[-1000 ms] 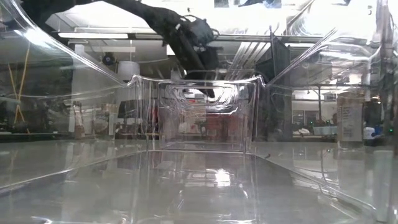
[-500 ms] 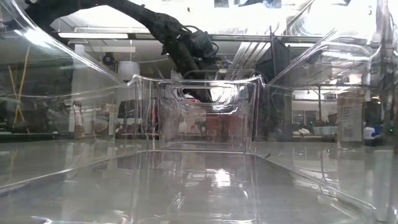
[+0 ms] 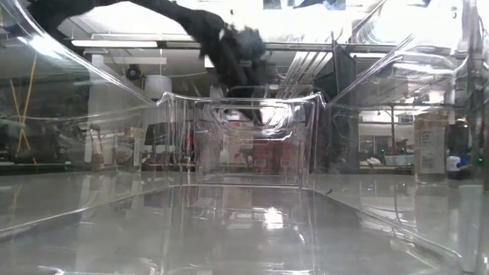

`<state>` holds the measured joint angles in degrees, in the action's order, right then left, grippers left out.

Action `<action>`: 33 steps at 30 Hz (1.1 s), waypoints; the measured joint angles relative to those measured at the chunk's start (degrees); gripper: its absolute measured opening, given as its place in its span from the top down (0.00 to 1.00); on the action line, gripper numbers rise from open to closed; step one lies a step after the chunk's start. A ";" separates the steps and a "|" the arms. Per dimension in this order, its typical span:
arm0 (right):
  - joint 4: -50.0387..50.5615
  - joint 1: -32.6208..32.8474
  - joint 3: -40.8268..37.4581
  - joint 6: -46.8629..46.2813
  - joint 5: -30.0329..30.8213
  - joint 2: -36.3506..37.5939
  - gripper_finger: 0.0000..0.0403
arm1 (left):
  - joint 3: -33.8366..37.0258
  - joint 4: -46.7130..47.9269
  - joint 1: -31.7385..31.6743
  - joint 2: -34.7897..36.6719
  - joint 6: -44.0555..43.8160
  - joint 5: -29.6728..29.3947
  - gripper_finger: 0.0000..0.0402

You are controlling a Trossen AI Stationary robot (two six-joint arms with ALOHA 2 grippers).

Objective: Sort spices by type
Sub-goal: Put the top red seasoning can into the top transparent bin

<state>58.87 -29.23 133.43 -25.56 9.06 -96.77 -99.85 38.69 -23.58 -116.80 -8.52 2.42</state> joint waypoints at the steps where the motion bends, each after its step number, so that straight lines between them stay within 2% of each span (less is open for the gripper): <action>1: 0.00 0.01 0.00 0.04 0.01 0.00 0.24 | 0.72 -1.99 1.42 0.86 -0.17 -2.67 1.00; 4: 0.14 -0.01 0.00 0.06 0.09 0.00 0.24 | 7.60 -11.56 5.57 3.85 -3.83 -11.46 1.00; 7: 0.54 0.01 0.00 0.05 0.32 0.00 0.24 | 18.96 -24.53 8.76 8.52 -11.63 -17.69 1.00; 10: 0.92 0.01 0.00 0.06 1.11 0.00 0.24 | 29.58 -35.33 9.61 12.64 -15.64 -21.55 1.00; 12: 0.92 0.01 0.00 0.06 1.94 -0.02 0.24 | 33.31 -38.77 8.52 12.57 -16.80 -21.92 1.00; 16: 0.79 -0.01 0.00 -0.71 2.75 -0.02 0.24 | 31.40 -41.61 5.07 9.88 -16.16 -17.76 1.00; 20: 0.98 0.00 0.00 -1.43 2.71 0.00 0.24 | 26.88 -39.37 3.01 6.12 -14.81 -17.65 1.00; 26: 1.36 0.00 0.00 -1.84 2.45 -0.02 0.24 | 23.89 -36.81 3.47 7.33 -13.54 -16.46 1.00; 33: 1.31 0.01 -0.03 -2.14 2.43 -0.02 0.24 | 23.76 -33.22 0.34 4.37 -22.54 -11.64 1.00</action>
<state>60.18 -29.21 133.40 -27.70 11.49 -96.79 -76.09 5.48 -23.24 -112.44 -31.06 -9.22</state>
